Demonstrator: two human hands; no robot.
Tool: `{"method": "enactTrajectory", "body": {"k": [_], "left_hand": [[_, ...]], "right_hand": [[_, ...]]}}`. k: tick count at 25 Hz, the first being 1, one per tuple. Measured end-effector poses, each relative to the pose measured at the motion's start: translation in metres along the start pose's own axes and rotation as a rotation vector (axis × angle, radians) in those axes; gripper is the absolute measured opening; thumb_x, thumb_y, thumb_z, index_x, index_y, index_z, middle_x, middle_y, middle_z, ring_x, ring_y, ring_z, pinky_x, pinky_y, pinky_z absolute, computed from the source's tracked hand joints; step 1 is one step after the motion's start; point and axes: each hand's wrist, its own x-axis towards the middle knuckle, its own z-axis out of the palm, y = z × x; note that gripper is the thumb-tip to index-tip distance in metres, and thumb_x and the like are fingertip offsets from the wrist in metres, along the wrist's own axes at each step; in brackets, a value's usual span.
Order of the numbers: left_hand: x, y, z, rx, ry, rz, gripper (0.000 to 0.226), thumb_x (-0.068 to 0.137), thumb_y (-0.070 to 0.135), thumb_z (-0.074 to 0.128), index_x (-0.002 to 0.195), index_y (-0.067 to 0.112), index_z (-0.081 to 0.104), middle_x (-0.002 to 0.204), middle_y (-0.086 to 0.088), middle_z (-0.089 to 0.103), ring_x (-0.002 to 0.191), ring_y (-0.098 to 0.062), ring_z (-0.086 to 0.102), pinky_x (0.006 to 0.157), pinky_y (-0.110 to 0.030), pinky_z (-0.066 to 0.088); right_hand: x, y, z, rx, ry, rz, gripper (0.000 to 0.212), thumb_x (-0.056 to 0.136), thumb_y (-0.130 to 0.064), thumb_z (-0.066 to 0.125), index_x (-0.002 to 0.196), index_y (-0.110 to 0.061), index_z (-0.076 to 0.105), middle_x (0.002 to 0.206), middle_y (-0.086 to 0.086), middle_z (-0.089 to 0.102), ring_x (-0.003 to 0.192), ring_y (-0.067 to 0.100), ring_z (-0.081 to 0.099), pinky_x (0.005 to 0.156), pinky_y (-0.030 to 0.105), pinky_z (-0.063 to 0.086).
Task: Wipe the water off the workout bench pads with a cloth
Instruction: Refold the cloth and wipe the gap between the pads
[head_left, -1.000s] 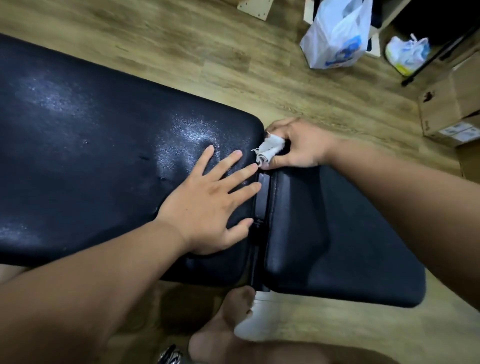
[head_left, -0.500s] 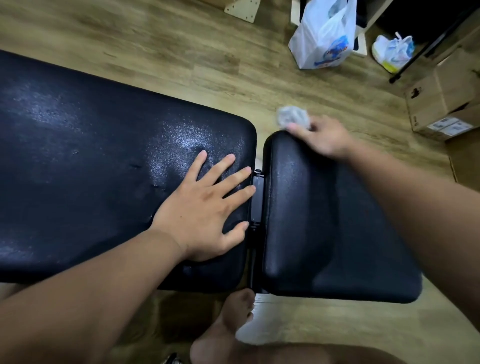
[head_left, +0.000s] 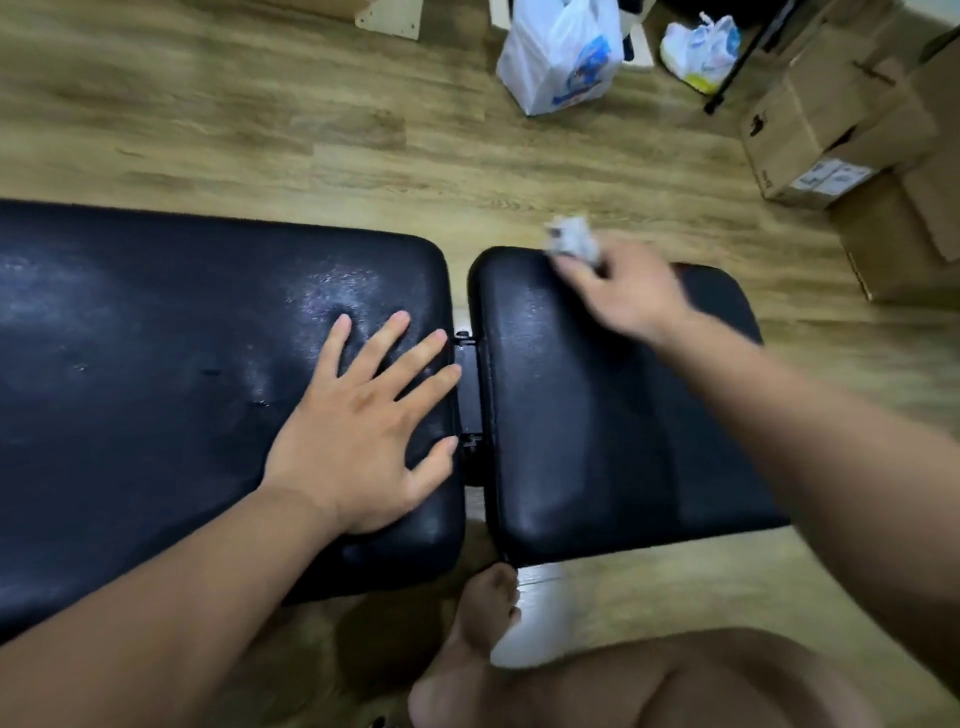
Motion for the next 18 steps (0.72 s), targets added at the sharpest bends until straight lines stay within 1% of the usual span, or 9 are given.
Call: {"method": "enactTrajectory", "body": {"k": [3, 5, 6, 8, 9, 11, 13, 16, 18], "left_hand": [[-0.001, 0.000, 0.000, 0.018, 0.015, 0.007, 0.065, 0.087, 0.060, 0.036, 0.140, 0.027, 0.052, 0.154, 0.001, 0.040, 0.147, -0.028, 0.025, 0.116, -0.060, 0.017], [-0.001, 0.001, 0.000, 0.021, 0.029, 0.005, 0.064, 0.087, 0.060, 0.037, 0.140, 0.027, 0.052, 0.153, 0.000, 0.041, 0.147, -0.027, 0.026, 0.116, -0.060, 0.018], [0.000, 0.002, 0.000, 0.018, 0.034, 0.006, 0.063, 0.087, 0.059, 0.037, 0.139, 0.027, 0.053, 0.153, 0.000, 0.041, 0.147, -0.028, 0.026, 0.116, -0.060, 0.019], [0.001, 0.001, 0.001, 0.003, 0.050, 0.019, 0.063, 0.086, 0.058, 0.038, 0.138, 0.026, 0.054, 0.152, -0.001, 0.043, 0.146, -0.029, 0.027, 0.116, -0.061, 0.018], [0.001, 0.000, 0.002, 0.000, 0.061, 0.021, 0.063, 0.086, 0.058, 0.038, 0.138, 0.025, 0.054, 0.152, -0.002, 0.043, 0.146, -0.029, 0.028, 0.116, -0.061, 0.018], [-0.001, 0.001, 0.003, 0.000, 0.073, 0.019, 0.064, 0.086, 0.057, 0.038, 0.137, 0.024, 0.055, 0.151, -0.002, 0.044, 0.146, -0.030, 0.028, 0.115, -0.061, 0.019], [0.000, 0.001, 0.003, 0.007, 0.086, 0.020, 0.064, 0.086, 0.058, 0.037, 0.138, 0.024, 0.055, 0.151, -0.003, 0.044, 0.146, -0.030, 0.028, 0.115, -0.061, 0.019], [0.003, 0.001, 0.001, 0.008, 0.063, 0.035, 0.066, 0.086, 0.058, 0.035, 0.139, 0.023, 0.053, 0.152, -0.004, 0.042, 0.146, -0.031, 0.027, 0.116, -0.061, 0.016], [0.001, 0.001, 0.002, 0.009, 0.075, 0.017, 0.067, 0.086, 0.059, 0.034, 0.140, 0.022, 0.052, 0.153, -0.005, 0.042, 0.146, -0.032, 0.026, 0.116, -0.061, 0.014]], "right_hand": [[-0.034, -0.036, 0.022, -0.085, 0.034, -0.361, 0.047, 0.092, -0.054, 0.045, 0.119, -0.023, 0.067, 0.133, 0.001, 0.060, 0.123, 0.023, 0.054, 0.110, 0.039, 0.029], [-0.028, 0.020, 0.004, -0.182, 0.046, -0.169, 0.044, 0.095, -0.052, 0.042, 0.128, -0.028, 0.061, 0.142, -0.001, 0.052, 0.131, 0.021, 0.047, 0.117, 0.048, 0.020], [-0.021, 0.058, -0.010, -0.185, 0.041, 0.033, 0.043, 0.096, -0.051, 0.042, 0.126, -0.026, 0.061, 0.140, 0.004, 0.054, 0.128, 0.026, 0.049, 0.114, 0.048, 0.027], [-0.016, 0.124, -0.035, -0.046, 0.025, 0.394, 0.045, 0.096, -0.051, 0.044, 0.119, -0.018, 0.064, 0.124, 0.011, 0.064, 0.113, 0.032, 0.058, 0.096, 0.039, 0.044], [-0.019, 0.145, -0.041, 0.104, 0.047, 0.480, 0.043, 0.096, -0.050, 0.047, 0.115, -0.016, 0.065, 0.114, 0.010, 0.066, 0.105, 0.031, 0.060, 0.087, 0.036, 0.046], [-0.041, 0.159, -0.045, 0.491, 0.114, 0.588, 0.032, 0.095, -0.045, 0.054, 0.100, -0.016, 0.065, 0.094, 0.004, 0.063, 0.084, 0.023, 0.059, 0.069, 0.031, 0.045], [-0.070, 0.162, -0.041, 0.769, 0.149, 0.664, 0.021, 0.095, -0.040, 0.056, 0.096, -0.019, 0.062, 0.086, 0.001, 0.058, 0.073, 0.015, 0.054, 0.062, 0.025, 0.043], [-0.131, 0.166, -0.033, 0.799, 0.095, 0.737, 0.024, 0.098, -0.036, 0.053, 0.111, -0.017, 0.061, 0.098, 0.006, 0.062, 0.083, 0.019, 0.059, 0.070, 0.030, 0.049], [-0.170, 0.161, -0.027, 0.815, 0.164, 0.777, 0.022, 0.099, -0.034, 0.052, 0.108, -0.017, 0.063, 0.099, 0.007, 0.063, 0.084, 0.021, 0.061, 0.072, 0.033, 0.050]]}}
